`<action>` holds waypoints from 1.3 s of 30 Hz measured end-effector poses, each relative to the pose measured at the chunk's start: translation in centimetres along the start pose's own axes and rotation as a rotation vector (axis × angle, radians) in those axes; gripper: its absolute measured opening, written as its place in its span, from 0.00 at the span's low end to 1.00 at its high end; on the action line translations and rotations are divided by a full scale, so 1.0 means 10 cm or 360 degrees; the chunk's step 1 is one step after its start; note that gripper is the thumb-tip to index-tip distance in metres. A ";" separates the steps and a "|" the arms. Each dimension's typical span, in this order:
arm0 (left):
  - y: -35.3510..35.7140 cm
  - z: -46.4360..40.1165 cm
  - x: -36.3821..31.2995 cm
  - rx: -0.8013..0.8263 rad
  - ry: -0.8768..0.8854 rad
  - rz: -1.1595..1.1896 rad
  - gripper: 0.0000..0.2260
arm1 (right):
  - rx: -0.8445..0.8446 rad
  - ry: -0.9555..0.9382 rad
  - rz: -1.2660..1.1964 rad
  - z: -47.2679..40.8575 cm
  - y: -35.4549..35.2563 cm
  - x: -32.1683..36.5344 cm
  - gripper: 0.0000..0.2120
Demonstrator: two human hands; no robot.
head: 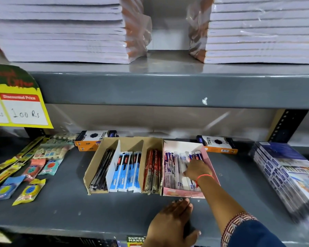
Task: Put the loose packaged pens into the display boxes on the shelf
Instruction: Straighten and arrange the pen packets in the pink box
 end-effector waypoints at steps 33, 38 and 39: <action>0.07 0.00 0.01 -0.0261 0.0113 -0.0117 0.24 | 0.0129 -0.0068 -0.0532 -0.09 0.02 0.01 0.20; 0.00 -0.03 0.01 -0.0210 0.0086 -0.0132 0.18 | 0.0037 -0.0116 -0.0404 -0.09 0.07 0.06 0.24; -0.02 -0.03 0.01 -0.0219 0.0078 -0.0134 0.18 | 0.0012 -0.0116 -0.0362 -0.09 0.08 0.06 0.25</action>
Point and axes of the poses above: each hand's wrist, its own z-axis away from the middle knuckle, its own y-axis out of the palm, x = y × z, the point moved 8 cm from there along -z, towards the middle knuckle
